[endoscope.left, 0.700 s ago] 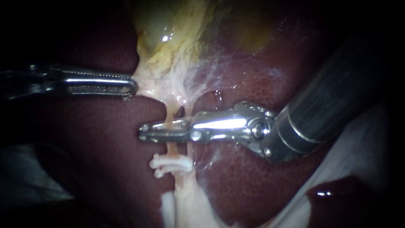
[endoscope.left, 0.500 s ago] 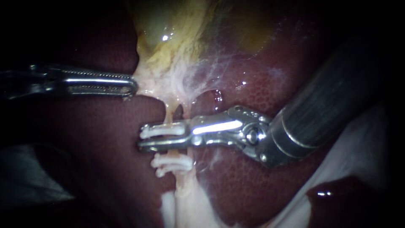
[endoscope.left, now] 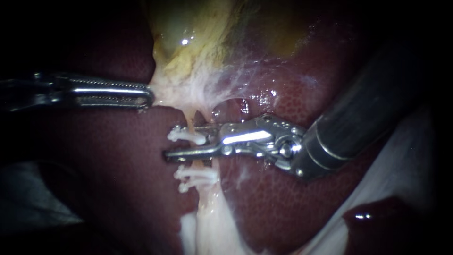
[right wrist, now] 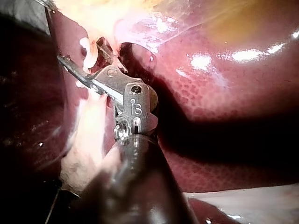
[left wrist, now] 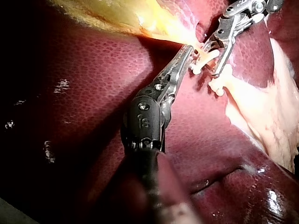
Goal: Going back third clip left tube
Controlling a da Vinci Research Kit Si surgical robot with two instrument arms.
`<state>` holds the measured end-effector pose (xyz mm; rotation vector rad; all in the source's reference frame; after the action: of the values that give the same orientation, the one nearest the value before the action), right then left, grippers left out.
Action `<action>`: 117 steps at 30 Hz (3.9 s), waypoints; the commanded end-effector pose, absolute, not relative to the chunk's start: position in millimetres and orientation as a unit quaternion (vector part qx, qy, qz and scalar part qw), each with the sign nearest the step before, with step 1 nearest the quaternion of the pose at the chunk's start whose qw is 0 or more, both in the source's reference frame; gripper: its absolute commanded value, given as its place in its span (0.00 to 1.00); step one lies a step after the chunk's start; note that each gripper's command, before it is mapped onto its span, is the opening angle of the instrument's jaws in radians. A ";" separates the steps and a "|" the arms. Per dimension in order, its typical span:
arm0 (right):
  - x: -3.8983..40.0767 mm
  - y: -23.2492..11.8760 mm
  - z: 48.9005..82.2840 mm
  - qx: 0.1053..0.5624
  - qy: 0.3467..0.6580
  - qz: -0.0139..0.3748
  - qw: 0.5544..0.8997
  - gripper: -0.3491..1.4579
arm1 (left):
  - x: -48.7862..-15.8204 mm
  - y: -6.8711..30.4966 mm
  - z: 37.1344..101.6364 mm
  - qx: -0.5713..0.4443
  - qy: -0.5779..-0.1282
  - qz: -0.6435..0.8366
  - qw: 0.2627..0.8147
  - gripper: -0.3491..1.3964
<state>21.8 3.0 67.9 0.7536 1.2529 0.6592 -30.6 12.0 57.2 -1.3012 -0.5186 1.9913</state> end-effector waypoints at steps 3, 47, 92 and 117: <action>20.8 3.4 66.7 0.328 0.562 0.284 0.704 0.46 | -30.5 12.0 57.1 -0.502 -0.200 0.767 0.346 0.00; 25.8 0.6 68.0 0.281 0.581 0.211 0.734 0.47 | -30.7 12.0 57.1 -0.502 -0.200 0.767 0.346 0.00; 7.5 4.0 55.2 0.196 0.561 0.074 0.801 0.47 | -30.4 12.0 57.1 -0.502 -0.201 0.767 0.345 0.00; 4.9 4.3 54.7 0.199 0.561 0.073 0.800 0.47 | -32.8 12.8 61.4 -0.502 -0.192 0.769 0.346 0.00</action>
<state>4.9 4.3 54.7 0.4277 1.2027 0.1557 -33.0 12.8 61.7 -1.3027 -0.4997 1.9971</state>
